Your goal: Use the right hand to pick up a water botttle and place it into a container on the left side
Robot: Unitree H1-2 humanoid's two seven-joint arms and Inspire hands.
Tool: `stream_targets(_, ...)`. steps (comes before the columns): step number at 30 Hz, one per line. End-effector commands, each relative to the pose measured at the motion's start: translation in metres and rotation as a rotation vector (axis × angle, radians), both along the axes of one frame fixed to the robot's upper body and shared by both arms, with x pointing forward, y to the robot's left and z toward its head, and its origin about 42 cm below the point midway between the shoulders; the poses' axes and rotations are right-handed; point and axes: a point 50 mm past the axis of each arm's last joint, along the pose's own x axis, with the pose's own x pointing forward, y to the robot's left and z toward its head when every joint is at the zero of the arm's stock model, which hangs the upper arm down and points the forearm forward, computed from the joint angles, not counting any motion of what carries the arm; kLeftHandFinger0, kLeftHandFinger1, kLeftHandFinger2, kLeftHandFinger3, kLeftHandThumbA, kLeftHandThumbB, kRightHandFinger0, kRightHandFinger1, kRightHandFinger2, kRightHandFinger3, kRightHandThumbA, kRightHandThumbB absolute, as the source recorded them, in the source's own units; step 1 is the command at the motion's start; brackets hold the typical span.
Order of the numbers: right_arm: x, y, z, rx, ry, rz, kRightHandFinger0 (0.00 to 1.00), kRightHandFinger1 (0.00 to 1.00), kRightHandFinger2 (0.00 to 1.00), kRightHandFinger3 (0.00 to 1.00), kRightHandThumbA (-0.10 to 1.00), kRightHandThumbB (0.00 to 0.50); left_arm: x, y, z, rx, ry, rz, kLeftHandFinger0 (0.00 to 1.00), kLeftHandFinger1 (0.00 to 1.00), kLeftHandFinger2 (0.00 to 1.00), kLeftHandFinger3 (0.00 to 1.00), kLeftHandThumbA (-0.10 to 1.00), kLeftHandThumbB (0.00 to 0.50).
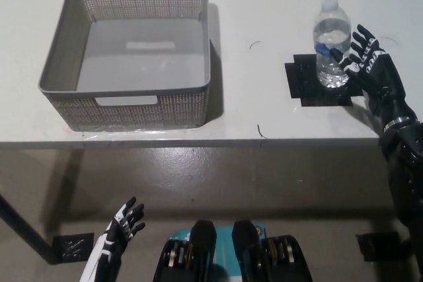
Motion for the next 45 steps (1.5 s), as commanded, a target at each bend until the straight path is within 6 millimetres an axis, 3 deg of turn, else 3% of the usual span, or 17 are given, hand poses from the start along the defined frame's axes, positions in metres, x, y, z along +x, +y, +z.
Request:
stream_targets(1,0.003,-0.006,0.025,0.028,-0.092,0.016,1.0,1.0,1.0,1.0,1.0,0.477,0.0,0.005,0.006,-0.017,-0.048,0.013,1.0,1.0,1.0,1.0,1.0,0.172)
stream_targets(8,0.0,-0.01,0.022,0.035,-0.081,0.021,1.0,1.0,1.0,1.0,1.0,0.499,-0.001,0.003,0.003,-0.019,-0.053,0.017,1.0,1.0,1.0,1.0,1.0,0.184)
stream_targets(16,0.018,0.004,0.034,-0.017,-0.083,0.011,1.0,1.0,1.0,1.0,1.0,0.5,-0.002,0.003,0.002,-0.027,-0.046,0.013,1.0,1.0,1.0,1.0,1.0,0.197)
stream_targets(23,0.037,0.019,0.048,0.009,-0.044,0.038,1.0,1.0,1.0,1.0,0.91,0.5,-0.003,0.003,0.002,-0.029,-0.043,0.016,1.0,1.0,1.0,1.0,1.0,0.187)
stream_targets(29,0.059,0.031,0.068,-0.099,-0.006,0.014,1.0,1.0,1.0,1.0,0.88,0.5,-0.004,0.002,0.001,-0.027,-0.048,0.015,1.0,1.0,1.0,1.0,1.0,0.211)
stream_targets(32,0.073,0.042,0.083,-0.156,0.019,-0.003,1.0,1.0,1.0,1.0,0.8,0.5,-0.004,0.001,0.001,-0.025,-0.046,0.019,1.0,1.0,1.0,1.0,1.0,0.217)
stream_targets(33,0.076,0.046,0.087,-0.158,0.023,-0.008,1.0,1.0,1.0,1.0,0.71,0.5,-0.004,0.001,0.0,-0.029,-0.043,0.018,1.0,1.0,1.0,1.0,1.0,0.217)
stream_targets(34,0.079,0.05,0.092,-0.151,0.028,-0.067,1.0,1.0,1.0,1.0,0.51,0.488,-0.005,0.0,0.0,-0.031,-0.041,0.015,1.0,1.0,1.0,1.0,1.0,0.218)
stream_targets(35,0.08,0.052,0.095,-0.169,0.031,-0.135,1.0,1.0,1.0,1.0,0.37,0.442,-0.004,-0.001,0.0,-0.029,-0.042,0.014,1.0,1.0,1.0,1.0,1.0,0.218)
stream_targets(36,0.081,0.054,0.097,-0.179,0.041,-0.222,0.47,0.51,0.62,0.7,0.11,0.374,-0.005,-0.001,0.0,-0.03,-0.039,0.014,1.0,1.0,1.0,1.0,1.0,0.219)
stream_targets(37,0.081,0.056,0.099,-0.198,0.03,-0.266,0.23,0.26,0.33,0.42,-0.06,0.27,-0.005,-0.001,0.0,-0.032,-0.036,0.015,1.0,1.0,1.0,1.0,1.0,0.219)
stream_targets(38,0.081,0.057,0.099,-0.203,0.018,-0.287,0.02,0.05,0.23,0.2,-0.1,0.245,-0.004,-0.001,0.0,-0.029,-0.038,0.015,1.0,1.0,1.0,1.0,1.0,0.218)
stream_targets(40,0.081,0.06,0.1,-0.184,0.006,-0.29,0.0,0.01,0.32,0.29,-0.1,0.173,-0.004,0.001,0.001,-0.027,-0.043,0.013,1.0,1.0,1.0,1.0,1.0,0.21)
stream_targets(41,0.081,0.062,0.1,-0.183,0.003,-0.289,0.0,0.04,0.43,0.38,-0.1,0.175,-0.004,0.001,0.001,-0.023,-0.045,0.016,1.0,1.0,1.0,1.0,1.0,0.209)
stream_targets(42,0.08,0.065,0.099,-0.185,-0.016,-0.281,0.0,0.06,0.47,0.44,-0.1,0.176,-0.003,0.002,0.001,-0.025,-0.047,0.017,1.0,1.0,1.0,1.0,1.0,0.206)
stream_targets(45,0.078,0.07,0.097,-0.17,-0.041,-0.271,0.0,0.08,0.52,0.52,-0.1,0.156,-0.005,0.002,-0.001,-0.032,-0.041,0.016,1.0,1.0,1.0,1.0,1.0,0.212)
